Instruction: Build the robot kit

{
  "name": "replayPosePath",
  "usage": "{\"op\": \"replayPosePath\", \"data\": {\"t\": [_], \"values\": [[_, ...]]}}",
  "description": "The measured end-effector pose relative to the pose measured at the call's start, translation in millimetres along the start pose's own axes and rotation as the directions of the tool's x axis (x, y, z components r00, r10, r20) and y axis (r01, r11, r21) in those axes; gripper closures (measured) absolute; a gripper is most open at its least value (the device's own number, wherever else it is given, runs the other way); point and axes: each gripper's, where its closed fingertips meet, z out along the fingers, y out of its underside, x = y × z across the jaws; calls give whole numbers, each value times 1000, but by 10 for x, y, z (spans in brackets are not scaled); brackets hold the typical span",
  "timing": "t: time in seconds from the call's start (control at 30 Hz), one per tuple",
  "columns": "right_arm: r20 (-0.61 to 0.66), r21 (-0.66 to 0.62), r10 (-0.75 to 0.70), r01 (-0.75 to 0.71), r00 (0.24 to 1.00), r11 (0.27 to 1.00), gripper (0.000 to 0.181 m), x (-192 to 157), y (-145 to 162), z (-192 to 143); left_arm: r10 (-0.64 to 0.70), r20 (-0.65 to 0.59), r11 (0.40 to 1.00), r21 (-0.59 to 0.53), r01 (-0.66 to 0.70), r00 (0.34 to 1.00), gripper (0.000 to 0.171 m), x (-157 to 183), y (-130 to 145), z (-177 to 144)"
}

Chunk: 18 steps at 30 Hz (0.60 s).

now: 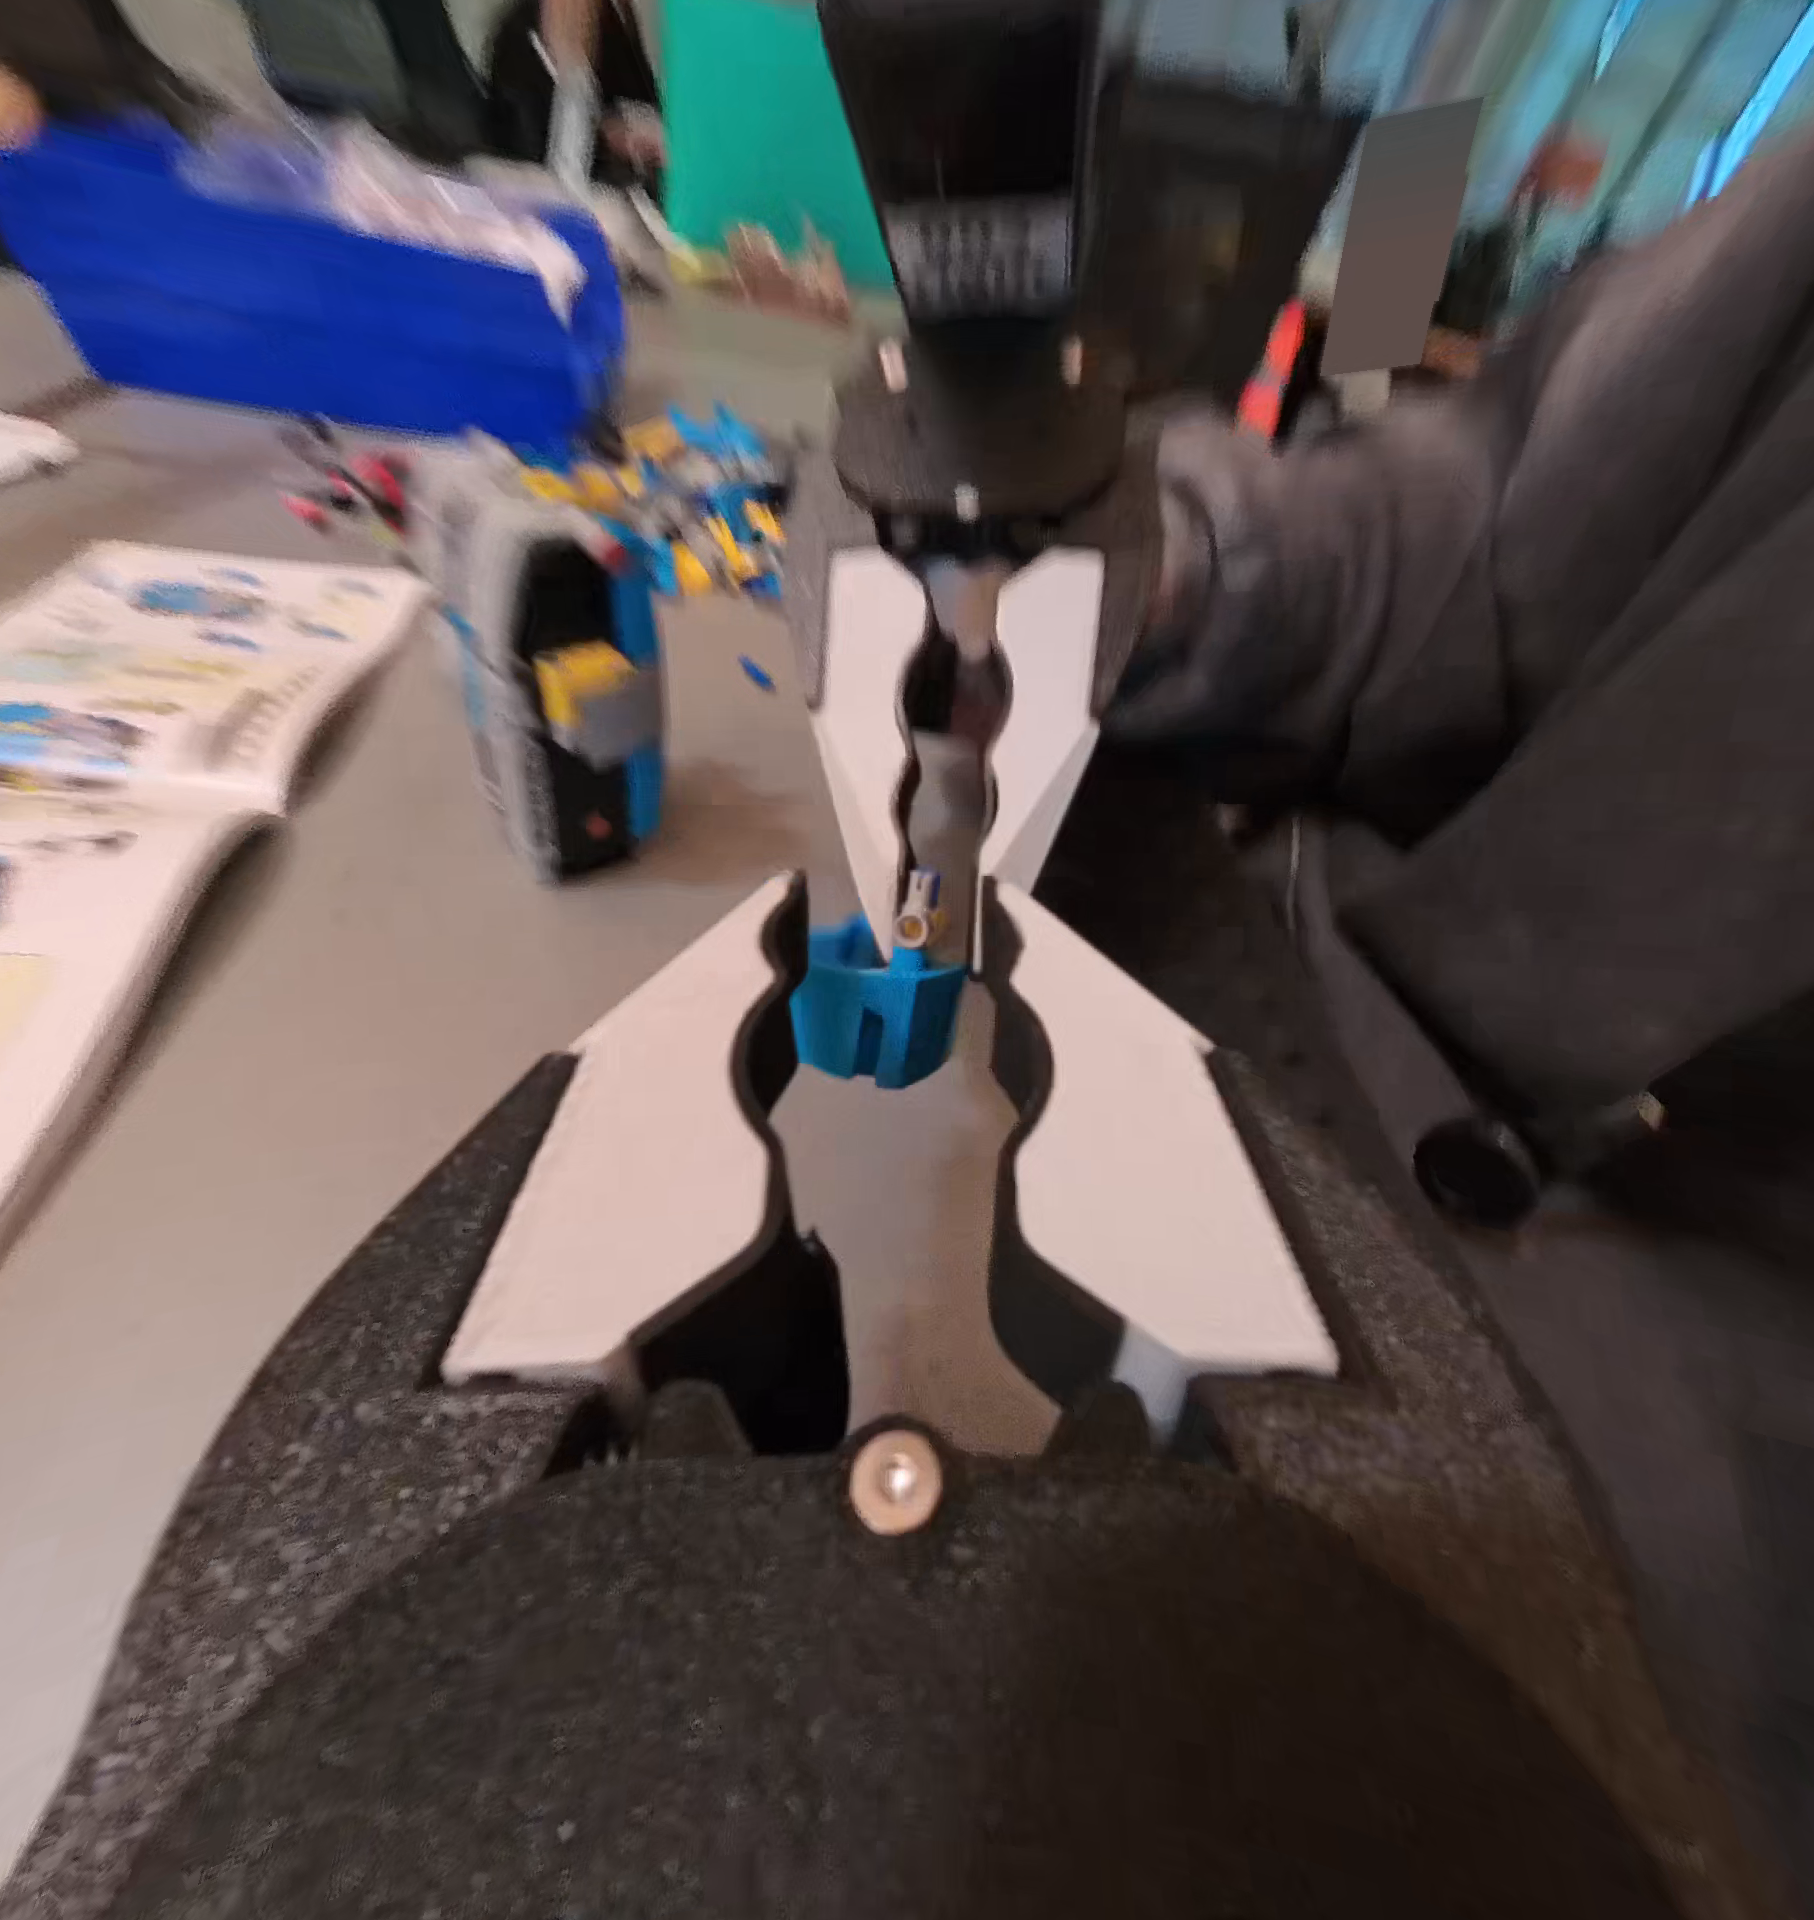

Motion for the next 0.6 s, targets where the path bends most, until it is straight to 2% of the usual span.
{"op": "replayPosePath", "data": {"t": [0.07,0.13,0.17,0.23,0.3,0.37,0.43,0.5,0.57,0.6], "values": [[55,166,132,-139,990,976,167,87,-181,-128,-112,33,974,201,103,993,129,-211,-340,-267],[175,351,242,-290,954,890,167,121,-410,-293,-250,-13,900,366,238,968,129,-380,-535,-498],[235,439,261,-342,936,831,167,128,-522,-387,-312,-67,865,391,313,948,126,-412,-545,-523],[325,537,257,-401,910,742,167,105,-672,-517,-402,-214,813,364,454,891,119,-336,-499,-422],[309,576,234,-377,922,725,167,83,-743,-523,-444,-339,771,327,547,829,118,-189,-490,-278],[338,571,206,-374,918,731,166,-21,-782,-462,-432,-406,753,329,570,805,122,-76,-542,-206],[482,577,173,-460,859,675,167,-173,-879,-518,-399,-489,717,361,597,776,128,-6,-638,-263],[640,533,132,-562,757,633,167,-304,-940,-598,-426,-494,681,376,628,758,132,-86,-635,-293],[703,525,109,-617,702,587,167,-317,-981,-669,-407,-485,671,417,613,774,137,-120,-661,-359],[734,510,97,-641,672,573,167,-326,-989,-701,-402,-449,684,432,587,798,139,-137,-655,-352]]}}
